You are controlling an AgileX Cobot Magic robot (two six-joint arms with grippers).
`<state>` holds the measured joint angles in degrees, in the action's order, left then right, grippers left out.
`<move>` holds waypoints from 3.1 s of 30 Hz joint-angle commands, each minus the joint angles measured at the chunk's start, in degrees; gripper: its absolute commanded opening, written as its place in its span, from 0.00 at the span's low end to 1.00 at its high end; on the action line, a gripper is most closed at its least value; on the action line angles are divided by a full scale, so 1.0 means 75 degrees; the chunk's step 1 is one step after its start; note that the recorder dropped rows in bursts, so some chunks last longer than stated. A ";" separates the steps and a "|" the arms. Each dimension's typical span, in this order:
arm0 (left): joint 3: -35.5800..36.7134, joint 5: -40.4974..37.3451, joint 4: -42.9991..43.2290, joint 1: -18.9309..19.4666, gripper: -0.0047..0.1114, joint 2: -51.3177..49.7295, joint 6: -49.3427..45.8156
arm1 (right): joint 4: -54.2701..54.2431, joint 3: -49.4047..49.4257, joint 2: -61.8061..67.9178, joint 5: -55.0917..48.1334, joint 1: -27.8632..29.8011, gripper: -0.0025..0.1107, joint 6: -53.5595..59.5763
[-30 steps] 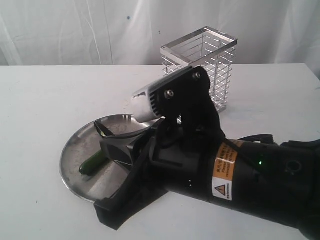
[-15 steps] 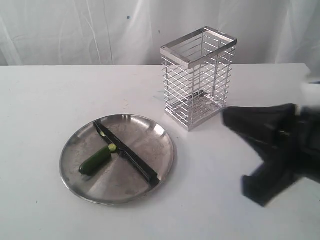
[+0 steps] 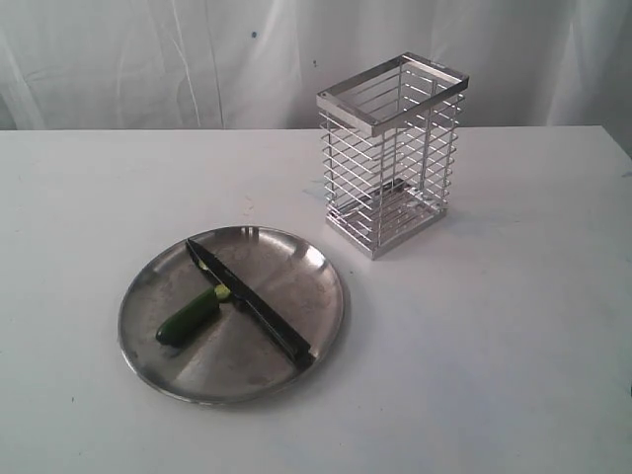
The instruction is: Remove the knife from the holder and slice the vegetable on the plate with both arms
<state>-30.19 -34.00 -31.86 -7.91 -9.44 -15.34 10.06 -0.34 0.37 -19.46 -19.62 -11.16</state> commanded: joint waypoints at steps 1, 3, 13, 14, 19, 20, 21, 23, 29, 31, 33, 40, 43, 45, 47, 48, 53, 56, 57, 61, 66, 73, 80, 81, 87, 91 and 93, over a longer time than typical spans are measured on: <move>0.0044 -0.0050 -0.0072 -0.0030 0.04 0.0040 0.0008 | -0.0025 0.0045 -0.0049 -0.0092 0.0039 0.02 0.0069; 0.0044 -0.0050 -0.0072 -0.0030 0.04 0.0040 0.0008 | -0.0025 0.0045 -0.0049 -0.0092 0.0039 0.02 0.0069; 0.0044 -0.0050 -0.0072 -0.0030 0.04 0.0040 0.0008 | -0.0025 0.0045 -0.0049 -0.0092 0.0039 0.02 0.0069; 0.0044 -0.0050 -0.0072 -0.0030 0.04 0.0040 0.0008 | -0.0025 0.0045 -0.0049 -0.0092 0.0039 0.02 0.0069; 0.0044 -0.0050 -0.0072 -0.0030 0.04 0.0040 0.0008 | -0.0025 0.0045 -0.0049 -0.0092 0.0039 0.02 0.0069; 0.0044 -0.0050 -0.0072 -0.0030 0.04 0.0040 0.0008 | -0.0025 0.0045 -0.0049 -0.0092 0.0039 0.02 0.0069; 0.0044 -0.0050 -0.0072 -0.0030 0.04 0.0040 0.0008 | -0.0025 0.0045 -0.0049 -0.0092 0.0039 0.02 0.0069; 0.0093 -0.0050 -0.0108 -0.0030 0.04 0.0040 0.0007 | -0.0025 0.0045 -0.0049 -0.0092 0.0039 0.02 0.0069; 0.0993 0.1282 0.1334 -0.0030 0.04 0.0362 0.0157 | -0.0025 0.0045 -0.0049 -0.0092 0.0039 0.02 0.0069; 0.1610 0.2523 0.1782 -0.0030 0.04 0.0630 0.0515 | -0.0025 0.0045 -0.0049 -0.0092 0.0039 0.02 0.0069; 0.2206 0.3519 0.2260 -0.0030 0.04 0.0904 0.0924 | -0.0025 0.0045 -0.0049 -0.0092 0.0039 0.02 0.0069; 0.3903 0.4708 0.3323 -0.0030 0.04 0.1258 0.2669 | -0.0025 0.0045 -0.0049 -0.0092 0.0039 0.02 0.0069; 0.4026 0.4694 0.3323 -0.0030 0.04 0.1258 0.2761 | -0.0025 0.0045 -0.0049 -0.0092 0.0039 0.02 0.0069; 0.4026 0.4366 0.3323 -0.0030 0.04 0.1258 0.2774 | -0.0025 0.0045 -0.0049 -0.0092 0.0039 0.02 0.0069; 0.4026 0.4154 0.3323 -0.0030 0.04 0.1258 0.2774 | -0.0025 0.0045 -0.0049 -0.0092 0.0039 0.02 0.0069; 0.4026 0.4101 0.3323 -0.0030 0.04 0.1258 0.2760 | -0.0025 0.0045 -0.0049 -0.0092 0.0039 0.02 0.0069; 0.4026 0.4083 0.3323 -0.0030 0.04 0.1258 0.2760 | -0.0012 0.0045 -0.0049 -0.0092 0.0182 0.02 0.0069; 0.4026 0.4083 0.3323 -0.0030 0.04 0.1258 0.2760 | -0.0012 0.0045 -0.0049 -0.0092 0.0989 0.02 0.0069; 0.4026 0.4083 0.3323 -0.0030 0.04 0.1258 0.2760 | -0.0012 0.0045 -0.0049 -0.0092 0.1401 0.02 0.0069; 0.4026 0.4049 0.3323 -0.0030 0.04 0.1258 0.2760 | -0.0012 0.0045 -0.0049 -0.0092 0.2186 0.02 0.0069; 0.4026 0.3183 0.3323 -0.0030 0.04 0.1258 0.2743 | -0.0012 0.0045 -0.0049 -0.0092 0.2231 0.02 0.0069; 0.4026 0.2790 0.3337 -0.0030 0.04 0.1258 0.2729 | -0.0012 0.0045 -0.0049 -0.0092 0.2231 0.02 0.0069; 0.4026 0.2758 0.3337 -0.0030 0.04 0.1258 0.2729 | -0.0012 0.0045 -0.0049 -0.0092 0.2231 0.02 0.0069; 0.4026 0.2758 0.3337 -0.0030 0.04 0.1258 0.2729 | -0.0012 0.0045 -0.0049 -0.0092 0.2231 0.02 0.0069; 0.4026 0.2802 0.3337 -0.0030 0.04 0.1258 0.2729 | -0.0012 0.0045 -0.0049 -0.0092 0.2231 0.02 0.0069; 0.4026 0.2802 0.3337 -0.0030 0.04 0.1258 0.2729 | -0.0012 0.0045 -0.0049 -0.0092 0.2231 0.02 0.0069; 0.4026 0.2802 0.3337 -0.0030 0.04 0.1258 0.2729 | -0.0012 0.0045 -0.0049 -0.0092 0.2231 0.02 0.0069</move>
<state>-0.16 -13.06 -6.61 -7.91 -0.30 5.02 9.96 -0.34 0.37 -20.39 -3.36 -11.16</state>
